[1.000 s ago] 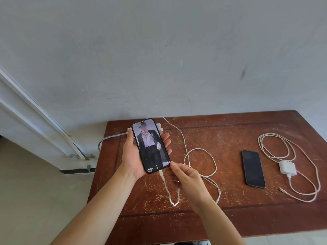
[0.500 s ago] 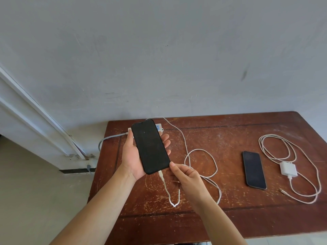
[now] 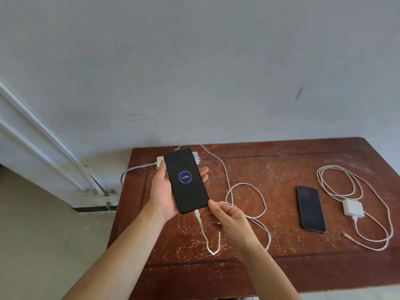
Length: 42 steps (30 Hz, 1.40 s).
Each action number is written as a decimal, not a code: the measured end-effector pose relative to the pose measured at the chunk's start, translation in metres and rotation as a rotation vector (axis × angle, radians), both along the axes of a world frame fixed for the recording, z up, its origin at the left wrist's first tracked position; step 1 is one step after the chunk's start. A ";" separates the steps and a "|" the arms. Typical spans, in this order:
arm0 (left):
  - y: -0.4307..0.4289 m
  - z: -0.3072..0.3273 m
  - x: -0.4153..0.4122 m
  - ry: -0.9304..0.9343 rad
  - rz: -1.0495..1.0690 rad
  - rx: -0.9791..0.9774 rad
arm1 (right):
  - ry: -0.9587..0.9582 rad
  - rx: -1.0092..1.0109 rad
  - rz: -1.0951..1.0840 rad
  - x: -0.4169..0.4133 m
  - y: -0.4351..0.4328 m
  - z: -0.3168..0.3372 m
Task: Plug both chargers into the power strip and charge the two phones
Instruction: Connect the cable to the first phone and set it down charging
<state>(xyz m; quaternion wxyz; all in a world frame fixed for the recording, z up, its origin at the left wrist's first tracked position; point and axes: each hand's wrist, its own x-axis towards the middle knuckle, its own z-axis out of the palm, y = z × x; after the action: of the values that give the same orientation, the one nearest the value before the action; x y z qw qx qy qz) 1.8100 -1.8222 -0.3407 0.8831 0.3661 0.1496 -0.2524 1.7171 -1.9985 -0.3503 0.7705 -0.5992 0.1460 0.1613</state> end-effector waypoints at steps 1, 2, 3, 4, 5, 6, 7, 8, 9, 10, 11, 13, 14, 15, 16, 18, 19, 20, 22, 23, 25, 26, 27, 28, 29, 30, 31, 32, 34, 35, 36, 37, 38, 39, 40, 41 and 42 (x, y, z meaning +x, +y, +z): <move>0.001 0.000 0.000 -0.002 0.003 0.020 | 0.000 -0.005 0.002 0.000 -0.001 -0.001; 0.001 0.000 0.000 -0.001 0.011 0.050 | 0.001 -0.009 0.002 -0.001 -0.001 -0.003; 0.002 -0.001 0.000 0.008 0.027 0.089 | 0.005 -0.011 0.000 -0.002 -0.002 -0.005; 0.003 -0.003 0.000 0.023 0.044 0.128 | 0.011 -0.011 -0.004 -0.002 -0.002 -0.007; 0.005 -0.006 0.001 0.039 0.056 0.155 | 0.018 -0.009 -0.009 -0.002 -0.003 -0.010; 0.006 -0.009 0.001 0.055 0.061 0.166 | 0.026 -0.008 -0.012 -0.002 -0.003 -0.012; 0.008 -0.013 0.002 0.073 0.064 0.168 | 0.036 -0.007 -0.012 -0.001 -0.003 -0.015; 0.009 -0.017 0.002 0.092 0.066 0.170 | 0.048 -0.006 -0.011 -0.001 -0.002 -0.019; 0.011 -0.021 0.002 0.110 0.067 0.177 | 0.064 -0.003 -0.010 0.000 -0.001 -0.023; 0.012 -0.025 0.002 0.126 0.067 0.188 | 0.087 0.000 -0.012 0.001 0.001 -0.027; 0.014 -0.029 0.002 0.139 0.066 0.208 | 0.112 0.000 -0.016 0.002 0.003 -0.032; 0.017 -0.040 0.002 0.150 0.057 0.272 | 0.154 -0.012 -0.016 0.004 0.008 -0.044; 0.018 -0.045 0.001 0.154 0.055 0.313 | 0.170 -0.015 -0.014 0.005 0.012 -0.050; 0.021 -0.050 0.001 0.164 0.056 0.354 | 0.182 -0.013 -0.015 0.006 0.016 -0.058; 0.023 -0.056 0.001 0.185 0.060 0.392 | 0.193 -0.006 -0.020 0.007 0.020 -0.065; 0.028 -0.068 0.001 0.253 0.066 0.444 | 0.214 0.006 -0.041 0.008 0.029 -0.080; 0.030 -0.074 0.002 0.286 0.068 0.454 | 0.225 -0.003 -0.048 0.009 0.033 -0.087; 0.031 -0.081 0.004 0.309 0.069 0.461 | 0.239 -0.021 -0.053 0.011 0.037 -0.094; 0.034 -0.096 0.007 0.324 0.070 0.500 | 0.274 -0.065 -0.061 0.015 0.044 -0.108; 0.035 -0.101 0.009 0.322 0.065 0.535 | 0.295 -0.085 -0.061 0.018 0.047 -0.115; 0.037 -0.111 0.014 0.318 0.033 0.607 | 0.345 -0.111 -0.062 0.023 0.053 -0.129; 0.038 -0.115 0.017 0.314 0.007 0.649 | 0.370 -0.118 -0.070 0.025 0.056 -0.135; 0.039 -0.120 0.020 0.309 -0.025 0.696 | 0.394 -0.124 -0.082 0.027 0.058 -0.141; 0.040 -0.124 0.023 0.303 -0.057 0.740 | 0.414 -0.132 -0.098 0.029 0.061 -0.147; 0.041 -0.128 0.026 0.301 -0.083 0.774 | 0.431 -0.145 -0.116 0.030 0.063 -0.151; 0.041 -0.131 0.029 0.300 -0.101 0.801 | 0.443 -0.160 -0.133 0.032 0.065 -0.156; 0.042 -0.133 0.031 0.299 -0.111 0.825 | 0.450 -0.173 -0.147 0.033 0.066 -0.160; 0.042 -0.133 0.032 0.295 -0.118 0.849 | 0.454 -0.185 -0.158 0.035 0.068 -0.163; 0.043 -0.134 0.035 0.289 -0.131 0.884 | 0.455 -0.224 -0.169 0.036 0.071 -0.167; 0.043 -0.134 0.035 0.293 -0.137 0.884 | 0.449 -0.256 -0.165 0.037 0.071 -0.169; 0.044 -0.134 0.035 0.300 -0.138 0.876 | 0.436 -0.293 -0.150 0.037 0.072 -0.170; 0.044 -0.132 0.033 0.307 -0.137 0.867 | 0.421 -0.337 -0.124 0.037 0.072 -0.170; 0.044 -0.131 0.032 0.312 -0.142 0.861 | 0.406 -0.382 -0.093 0.037 0.072 -0.171; 0.045 -0.130 0.030 0.311 -0.155 0.864 | 0.393 -0.425 -0.059 0.037 0.072 -0.171; 0.045 -0.130 0.027 0.301 -0.168 0.875 | 0.381 -0.458 -0.030 0.038 0.073 -0.171; 0.045 -0.130 0.025 0.286 -0.176 0.887 | 0.371 -0.483 -0.008 0.038 0.073 -0.172; 0.046 -0.130 0.022 0.272 -0.181 0.894 | 0.361 -0.505 0.008 0.038 0.074 -0.172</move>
<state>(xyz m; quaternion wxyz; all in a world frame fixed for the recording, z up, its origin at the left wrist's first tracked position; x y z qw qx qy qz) 1.8321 -1.7766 -0.4704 0.5859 0.6855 0.3253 -0.2846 1.7556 -1.9247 -0.5221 0.5584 -0.7337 0.3138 0.2267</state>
